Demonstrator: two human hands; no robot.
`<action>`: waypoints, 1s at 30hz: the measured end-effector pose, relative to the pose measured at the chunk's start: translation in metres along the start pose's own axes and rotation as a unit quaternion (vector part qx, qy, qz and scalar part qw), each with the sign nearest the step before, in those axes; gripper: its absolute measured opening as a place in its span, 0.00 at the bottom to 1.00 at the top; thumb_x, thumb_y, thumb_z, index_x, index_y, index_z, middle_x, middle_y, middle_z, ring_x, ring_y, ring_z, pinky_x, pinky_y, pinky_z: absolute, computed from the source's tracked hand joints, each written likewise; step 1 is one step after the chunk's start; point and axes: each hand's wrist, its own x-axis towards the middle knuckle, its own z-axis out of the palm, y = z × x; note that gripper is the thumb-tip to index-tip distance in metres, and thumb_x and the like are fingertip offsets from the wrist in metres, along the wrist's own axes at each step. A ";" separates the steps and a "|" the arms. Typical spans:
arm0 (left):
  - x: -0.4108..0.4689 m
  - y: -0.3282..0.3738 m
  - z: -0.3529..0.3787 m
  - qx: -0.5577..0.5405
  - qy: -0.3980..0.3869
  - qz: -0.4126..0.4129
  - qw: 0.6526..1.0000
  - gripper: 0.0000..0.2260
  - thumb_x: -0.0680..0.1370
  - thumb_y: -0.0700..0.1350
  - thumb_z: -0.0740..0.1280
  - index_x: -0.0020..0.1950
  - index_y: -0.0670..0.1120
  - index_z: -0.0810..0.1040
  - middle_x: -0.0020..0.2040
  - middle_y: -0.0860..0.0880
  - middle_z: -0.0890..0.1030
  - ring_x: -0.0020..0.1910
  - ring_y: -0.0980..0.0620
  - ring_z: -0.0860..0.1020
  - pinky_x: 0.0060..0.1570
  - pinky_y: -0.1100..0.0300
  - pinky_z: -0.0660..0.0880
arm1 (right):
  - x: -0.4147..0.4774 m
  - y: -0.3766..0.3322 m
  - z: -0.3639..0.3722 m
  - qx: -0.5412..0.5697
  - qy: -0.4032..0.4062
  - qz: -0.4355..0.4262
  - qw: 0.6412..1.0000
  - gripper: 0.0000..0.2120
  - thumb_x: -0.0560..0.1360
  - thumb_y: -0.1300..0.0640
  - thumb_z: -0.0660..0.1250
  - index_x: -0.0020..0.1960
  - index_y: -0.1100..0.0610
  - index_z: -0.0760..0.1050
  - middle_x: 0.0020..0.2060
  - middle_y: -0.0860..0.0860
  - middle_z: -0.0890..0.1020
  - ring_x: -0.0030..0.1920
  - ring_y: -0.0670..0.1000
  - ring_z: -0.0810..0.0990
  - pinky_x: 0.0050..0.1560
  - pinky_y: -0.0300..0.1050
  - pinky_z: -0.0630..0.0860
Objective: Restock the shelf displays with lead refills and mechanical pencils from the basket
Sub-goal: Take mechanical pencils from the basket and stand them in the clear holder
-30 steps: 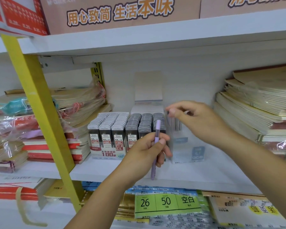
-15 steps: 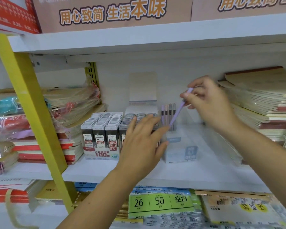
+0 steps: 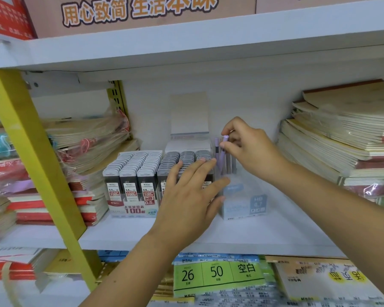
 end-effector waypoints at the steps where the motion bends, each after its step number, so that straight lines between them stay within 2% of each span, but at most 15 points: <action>1: 0.000 0.000 0.001 0.000 0.001 -0.001 1.000 0.15 0.79 0.54 0.65 0.65 0.57 0.79 0.73 0.48 0.74 0.73 0.47 0.71 0.72 0.38 0.63 | 0.001 0.001 0.001 -0.004 -0.012 0.006 1.000 0.07 0.78 0.55 0.66 0.51 0.49 0.67 0.43 0.48 0.83 0.44 0.46 0.81 0.44 0.41 0.77; 3: 0.000 -0.001 0.001 -0.001 0.003 -0.001 1.000 0.15 0.79 0.54 0.65 0.65 0.57 0.79 0.73 0.48 0.74 0.73 0.47 0.71 0.72 0.38 0.63 | 0.004 0.003 0.002 -0.001 -0.035 0.029 0.999 0.08 0.78 0.57 0.66 0.52 0.53 0.66 0.45 0.53 0.83 0.45 0.51 0.82 0.47 0.51 0.79; 5: 0.000 -0.002 0.002 0.001 0.004 0.001 1.000 0.15 0.79 0.54 0.65 0.65 0.57 0.79 0.73 0.48 0.74 0.73 0.47 0.70 0.72 0.38 0.63 | 0.008 0.005 0.000 0.019 -0.052 0.046 0.997 0.07 0.77 0.60 0.66 0.50 0.55 0.68 0.43 0.54 0.83 0.44 0.54 0.83 0.48 0.55 0.80; 7: -0.001 -0.003 0.003 0.002 0.006 0.003 1.000 0.15 0.79 0.54 0.64 0.65 0.58 0.79 0.74 0.48 0.73 0.73 0.47 0.70 0.72 0.38 0.63 | 0.011 0.008 0.000 0.031 -0.055 0.040 0.997 0.08 0.76 0.63 0.67 0.46 0.53 0.71 0.40 0.49 0.82 0.43 0.47 0.82 0.47 0.48 0.80; 10: -0.002 -0.004 0.004 -0.001 0.007 0.005 1.000 0.15 0.79 0.54 0.64 0.65 0.58 0.79 0.74 0.49 0.73 0.74 0.48 0.70 0.73 0.39 0.62 | 0.016 0.009 0.000 -0.029 -0.055 0.012 0.998 0.09 0.73 0.65 0.70 0.45 0.52 0.76 0.40 0.46 0.76 0.40 0.44 0.77 0.41 0.29 0.69; 13: -0.001 -0.003 0.002 -0.006 0.002 0.007 1.000 0.15 0.79 0.54 0.65 0.65 0.58 0.79 0.74 0.49 0.73 0.74 0.48 0.70 0.73 0.40 0.62 | 0.018 0.007 0.000 -0.084 -0.077 0.011 0.993 0.07 0.73 0.64 0.71 0.49 0.55 0.80 0.43 0.50 0.71 0.42 0.49 0.73 0.39 0.31 0.65; 15: 0.000 0.000 -0.003 -0.016 -0.003 -0.001 1.000 0.16 0.80 0.54 0.66 0.67 0.59 0.77 0.75 0.49 0.71 0.75 0.47 0.68 0.75 0.40 0.58 | 0.016 0.001 -0.005 -0.091 -0.082 0.016 0.992 0.10 0.75 0.63 0.70 0.55 0.55 0.80 0.46 0.51 0.71 0.44 0.49 0.73 0.44 0.35 0.66; 18: -0.004 0.006 -0.012 -0.031 0.019 -0.007 0.999 0.19 0.80 0.53 0.65 0.71 0.56 0.75 0.78 0.48 0.68 0.79 0.46 0.61 0.78 0.40 0.53 | -0.003 -0.015 -0.020 -0.067 -0.010 0.012 0.998 0.15 0.76 0.63 0.67 0.62 0.53 0.76 0.47 0.50 0.74 0.41 0.43 0.73 0.47 0.36 0.67; 20: -0.018 0.011 -0.013 -0.064 0.079 -0.006 0.995 0.17 0.80 0.49 0.65 0.68 0.51 0.78 0.73 0.47 0.74 0.75 0.46 0.68 0.76 0.43 0.61 | -0.036 -0.028 -0.030 -0.009 0.058 0.012 0.998 0.13 0.77 0.62 0.66 0.59 0.49 0.76 0.43 0.46 0.76 0.40 0.43 0.74 0.45 0.36 0.71; 22: -0.050 0.019 -0.004 -0.126 0.164 -0.004 0.978 0.13 0.79 0.44 0.65 0.62 0.46 0.81 0.62 0.47 0.81 0.63 0.47 0.76 0.66 0.54 0.70 | -0.083 -0.040 -0.032 0.075 0.086 0.003 0.993 0.11 0.78 0.59 0.65 0.54 0.44 0.75 0.40 0.44 0.77 0.40 0.43 0.75 0.41 0.32 0.71; 23: -0.073 0.024 0.005 -0.153 0.184 -0.004 0.971 0.11 0.79 0.43 0.65 0.60 0.45 0.81 0.57 0.48 0.82 0.57 0.49 0.77 0.62 0.60 0.70 | -0.111 -0.046 -0.028 0.113 0.088 0.003 0.990 0.09 0.78 0.56 0.65 0.53 0.42 0.74 0.39 0.45 0.77 0.39 0.44 0.76 0.38 0.32 0.71; 24: -0.099 0.031 0.017 -0.172 0.183 -0.006 0.968 0.10 0.79 0.42 0.64 0.58 0.45 0.81 0.54 0.48 0.82 0.54 0.50 0.77 0.59 0.64 0.68 | -0.139 -0.048 -0.019 0.142 0.078 0.007 0.987 0.07 0.77 0.52 0.64 0.53 0.41 0.74 0.39 0.45 0.78 0.38 0.46 0.76 0.37 0.34 0.72; 26: -0.163 0.048 0.054 -0.206 0.120 -0.038 0.970 0.10 0.79 0.42 0.63 0.56 0.45 0.81 0.51 0.49 0.82 0.51 0.51 0.76 0.54 0.66 0.69 | -0.197 -0.039 0.010 0.157 0.009 0.037 0.987 0.07 0.77 0.49 0.62 0.53 0.40 0.73 0.37 0.45 0.77 0.35 0.47 0.75 0.34 0.35 0.71; 28: -0.233 0.064 0.091 -0.249 0.003 -0.122 0.961 0.11 0.79 0.43 0.62 0.56 0.47 0.82 0.51 0.48 0.82 0.51 0.50 0.77 0.48 0.61 0.75 | -0.255 -0.017 0.053 0.125 -0.121 0.108 0.979 0.06 0.78 0.49 0.62 0.53 0.39 0.72 0.39 0.44 0.77 0.34 0.47 0.75 0.33 0.35 0.70; 30: -0.302 0.075 0.127 -0.287 -0.128 -0.228 0.922 0.10 0.80 0.42 0.63 0.58 0.47 0.81 0.55 0.48 0.81 0.51 0.47 0.80 0.45 0.53 0.80 | -0.317 0.015 0.102 0.091 -0.288 0.222 0.927 0.07 0.79 0.51 0.63 0.53 0.38 0.72 0.43 0.43 0.78 0.40 0.47 0.77 0.38 0.38 0.70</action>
